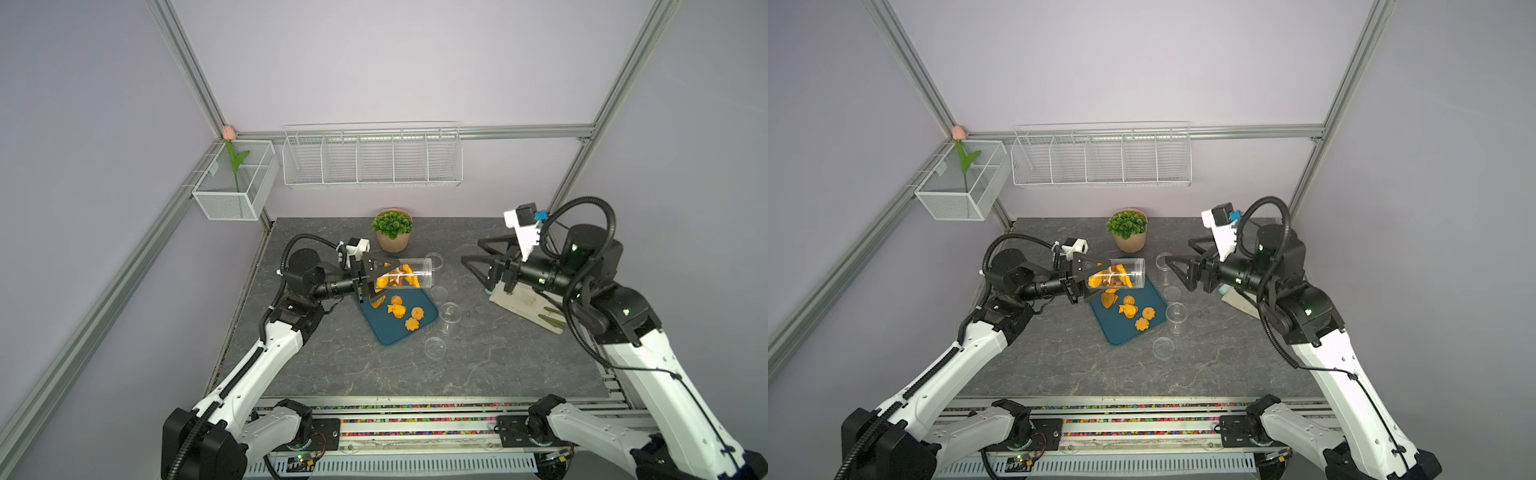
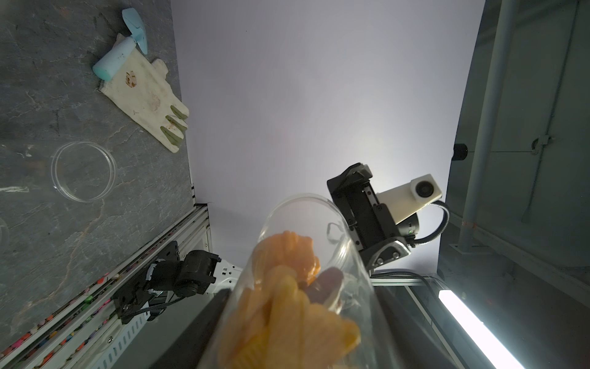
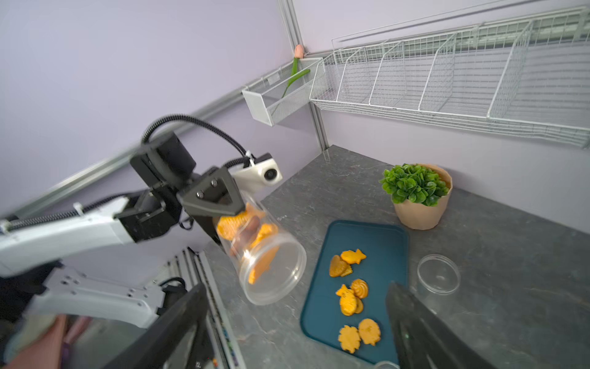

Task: Pour the cookies out of the jar
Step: Unscrew the lid from the jar.

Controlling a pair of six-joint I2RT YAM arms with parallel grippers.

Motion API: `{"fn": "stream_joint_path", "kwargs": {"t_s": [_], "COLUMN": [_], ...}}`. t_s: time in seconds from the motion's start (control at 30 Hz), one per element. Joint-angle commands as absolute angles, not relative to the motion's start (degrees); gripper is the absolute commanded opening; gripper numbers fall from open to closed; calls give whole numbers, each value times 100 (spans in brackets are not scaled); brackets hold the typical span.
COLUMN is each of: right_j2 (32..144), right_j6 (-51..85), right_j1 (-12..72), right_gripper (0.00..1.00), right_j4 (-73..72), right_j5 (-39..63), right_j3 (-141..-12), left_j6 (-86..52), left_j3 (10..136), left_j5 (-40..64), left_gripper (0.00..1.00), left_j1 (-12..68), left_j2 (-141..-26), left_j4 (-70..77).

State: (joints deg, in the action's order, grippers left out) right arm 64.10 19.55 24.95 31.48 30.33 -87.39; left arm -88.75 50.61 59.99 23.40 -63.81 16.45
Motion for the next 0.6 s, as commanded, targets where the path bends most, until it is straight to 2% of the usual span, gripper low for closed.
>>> {"fn": "stream_joint_path", "kwargs": {"t_s": [0.0, 0.13, 0.23, 0.37, 0.57], "right_j2": [7167, 7230, 7303, 7373, 7600], "right_j6": [3842, 4814, 5166, 5648, 5717], "right_j1": [2416, 2386, 2435, 2561, 2865], "right_gripper": [89, 89, 89, 89, 89], "right_j4": [3999, 3033, 2708, 2017, 1844], "right_j5": [4377, 5094, 5261, 5287, 5314], "right_j3": [-8855, -8363, -8190, -7976, -8084], "left_j6": [-8824, -8837, -8851, -8876, -8870], "left_j3": [5287, 5317, 5305, 5257, 5282], "left_j5": [5987, 6012, 5994, 6007, 6012], "left_gripper": [66, 67, 67, 67, 67], "left_j1": [2320, 2320, 2315, 2320, 2318], "left_j2": [-6428, -6460, -6436, -6390, -6373], "left_j4": [1893, 1956, 1977, 1969, 1960]}}
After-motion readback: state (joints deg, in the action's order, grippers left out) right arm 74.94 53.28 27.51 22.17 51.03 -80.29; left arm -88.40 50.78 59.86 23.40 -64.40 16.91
